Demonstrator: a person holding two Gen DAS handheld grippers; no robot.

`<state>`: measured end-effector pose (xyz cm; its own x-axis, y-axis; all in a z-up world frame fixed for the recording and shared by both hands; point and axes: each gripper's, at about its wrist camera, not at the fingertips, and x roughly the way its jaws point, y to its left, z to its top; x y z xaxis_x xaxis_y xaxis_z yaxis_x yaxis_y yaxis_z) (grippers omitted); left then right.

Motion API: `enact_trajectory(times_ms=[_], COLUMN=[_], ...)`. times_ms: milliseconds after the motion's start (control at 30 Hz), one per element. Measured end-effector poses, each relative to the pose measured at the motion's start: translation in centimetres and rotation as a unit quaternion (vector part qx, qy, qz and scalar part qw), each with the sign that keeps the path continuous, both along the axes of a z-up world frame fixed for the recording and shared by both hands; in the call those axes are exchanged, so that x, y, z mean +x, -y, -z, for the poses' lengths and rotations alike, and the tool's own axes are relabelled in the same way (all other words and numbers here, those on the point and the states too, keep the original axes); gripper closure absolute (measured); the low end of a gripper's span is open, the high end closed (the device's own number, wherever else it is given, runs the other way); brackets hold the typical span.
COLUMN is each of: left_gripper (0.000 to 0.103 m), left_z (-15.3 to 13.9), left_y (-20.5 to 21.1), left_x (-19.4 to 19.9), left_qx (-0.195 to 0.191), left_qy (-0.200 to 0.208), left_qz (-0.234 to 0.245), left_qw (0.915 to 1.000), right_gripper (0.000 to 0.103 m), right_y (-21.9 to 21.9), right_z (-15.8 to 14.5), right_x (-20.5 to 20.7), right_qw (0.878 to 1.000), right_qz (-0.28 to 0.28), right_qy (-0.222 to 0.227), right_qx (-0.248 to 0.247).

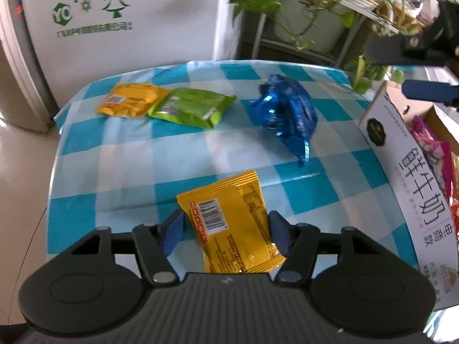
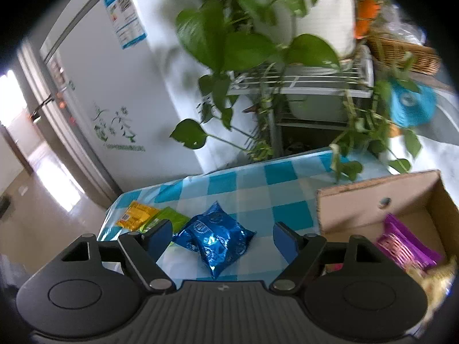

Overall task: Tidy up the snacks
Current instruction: 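Withdraw both open grippers from the box toward the remaining bags on the table, then grasp the blue bag with the right gripper while the left gripper grasps the yellow bag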

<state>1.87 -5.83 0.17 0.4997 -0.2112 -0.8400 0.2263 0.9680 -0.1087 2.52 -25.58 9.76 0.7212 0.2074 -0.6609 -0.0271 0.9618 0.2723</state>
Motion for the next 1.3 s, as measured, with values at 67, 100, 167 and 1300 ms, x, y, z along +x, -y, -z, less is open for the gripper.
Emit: enact_trajectory(times_ms=[67,100,167,1300], left_gripper=[0.042,0.042,0.043,0.001], left_z=[-0.1,-0.1,-0.3,0.6], left_y=[-0.7,-1.1,-1.9,-2.8], left_x=[0.2,0.3,0.5,1.5], left_qx=[-0.001,-0.004,-0.008,0.012], left_qy=[0.000,0.000,0.001,-0.031], left_qz=[-0.008,-0.014,-0.025,-0.016], left_qw=[1.0000,0.9999,0.9997,0.9993], right_gripper=[0.019,0.019,0.018,0.022], right_y=[-0.6,-0.9,-1.4,-6.9], right_z=[0.6,0.9,1.5,8.9], right_x=[0.8,1.2,1.9,8.2], right_qw=[1.000,1.000,0.999,0.976], right_qz=[-0.018,-0.024,-0.034,-0.165], right_qy=[-0.003,-0.005,-0.011,-0.067], right_qx=[-0.004,-0.006,-0.012,-0.125])
